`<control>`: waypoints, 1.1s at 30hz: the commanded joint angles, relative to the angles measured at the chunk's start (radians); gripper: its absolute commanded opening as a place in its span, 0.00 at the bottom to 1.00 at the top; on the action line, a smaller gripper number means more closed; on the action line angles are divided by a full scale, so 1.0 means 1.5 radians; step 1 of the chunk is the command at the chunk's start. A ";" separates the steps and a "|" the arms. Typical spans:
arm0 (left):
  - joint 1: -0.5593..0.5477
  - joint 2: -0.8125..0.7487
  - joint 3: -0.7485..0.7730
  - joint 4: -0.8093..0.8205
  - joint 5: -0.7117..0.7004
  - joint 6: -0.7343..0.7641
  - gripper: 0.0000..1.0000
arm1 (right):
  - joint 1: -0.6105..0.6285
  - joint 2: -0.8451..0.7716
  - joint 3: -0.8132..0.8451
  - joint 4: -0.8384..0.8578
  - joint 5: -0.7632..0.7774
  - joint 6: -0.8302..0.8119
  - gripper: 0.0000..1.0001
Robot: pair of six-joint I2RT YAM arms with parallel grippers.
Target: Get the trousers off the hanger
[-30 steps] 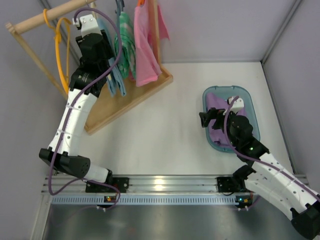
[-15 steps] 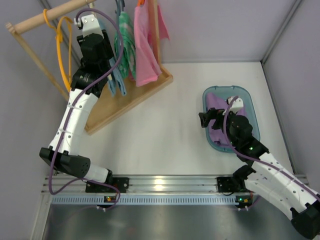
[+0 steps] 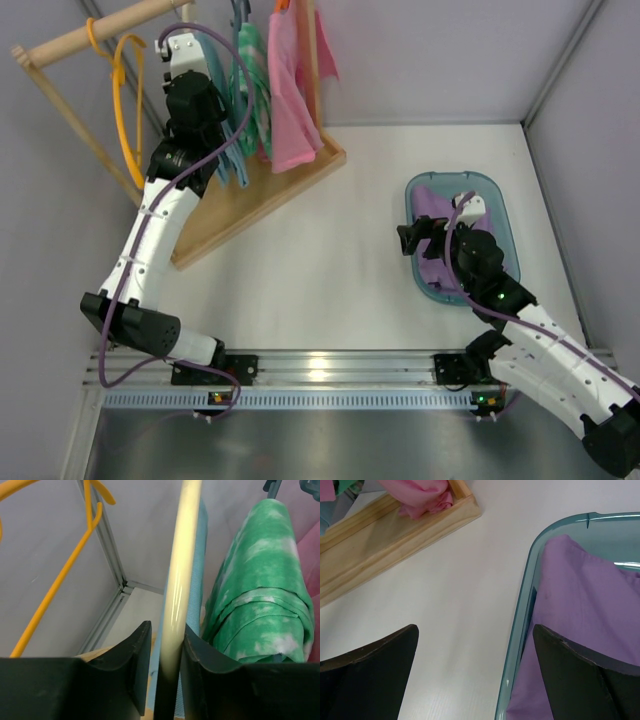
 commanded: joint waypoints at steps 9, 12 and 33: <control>0.003 -0.028 -0.004 0.049 0.004 0.016 0.03 | 0.009 -0.003 0.027 0.013 -0.001 -0.001 0.99; 0.003 -0.036 -0.004 0.052 0.015 0.013 0.00 | 0.009 -0.003 0.026 0.014 -0.002 -0.002 0.99; 0.003 -0.061 0.111 0.069 0.017 0.057 0.00 | 0.009 -0.004 0.029 0.012 0.008 -0.003 0.99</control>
